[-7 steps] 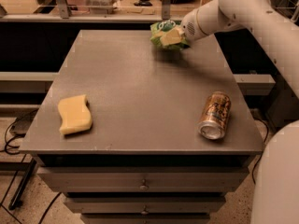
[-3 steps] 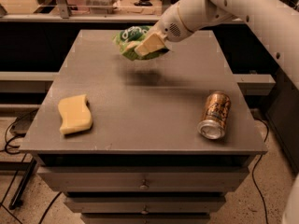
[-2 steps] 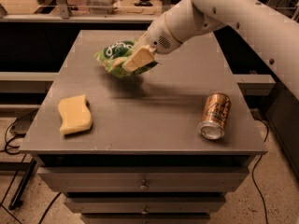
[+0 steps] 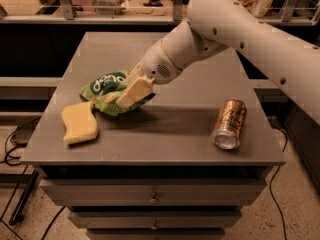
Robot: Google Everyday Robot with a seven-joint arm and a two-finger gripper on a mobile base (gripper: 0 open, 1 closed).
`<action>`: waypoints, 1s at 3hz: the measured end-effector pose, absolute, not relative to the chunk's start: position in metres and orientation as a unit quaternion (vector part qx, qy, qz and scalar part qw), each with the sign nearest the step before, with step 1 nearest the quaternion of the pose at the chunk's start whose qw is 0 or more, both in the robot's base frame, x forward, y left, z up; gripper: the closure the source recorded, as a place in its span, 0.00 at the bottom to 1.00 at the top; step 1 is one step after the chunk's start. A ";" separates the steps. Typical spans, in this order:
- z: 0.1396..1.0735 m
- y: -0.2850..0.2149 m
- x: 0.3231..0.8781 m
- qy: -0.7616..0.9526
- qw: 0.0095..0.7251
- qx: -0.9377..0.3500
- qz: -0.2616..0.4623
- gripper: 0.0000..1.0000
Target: Move green rice chip bag near sponge
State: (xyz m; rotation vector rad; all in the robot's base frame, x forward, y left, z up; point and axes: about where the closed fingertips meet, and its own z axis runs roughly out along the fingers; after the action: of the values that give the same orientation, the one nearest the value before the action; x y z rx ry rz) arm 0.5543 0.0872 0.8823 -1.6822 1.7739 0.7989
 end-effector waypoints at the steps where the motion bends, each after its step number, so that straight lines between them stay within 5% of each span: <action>1: 0.871 0.083 0.548 0.671 0.273 -0.619 0.305 0.39; 3: 0.870 0.072 0.553 0.684 0.293 -0.598 0.298 0.00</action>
Offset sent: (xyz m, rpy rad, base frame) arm 0.0022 -0.0227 -0.0161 0.0148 0.0226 -0.0901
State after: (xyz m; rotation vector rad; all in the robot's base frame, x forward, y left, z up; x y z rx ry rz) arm 0.5533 0.0716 0.8695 -1.5924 1.8228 0.7927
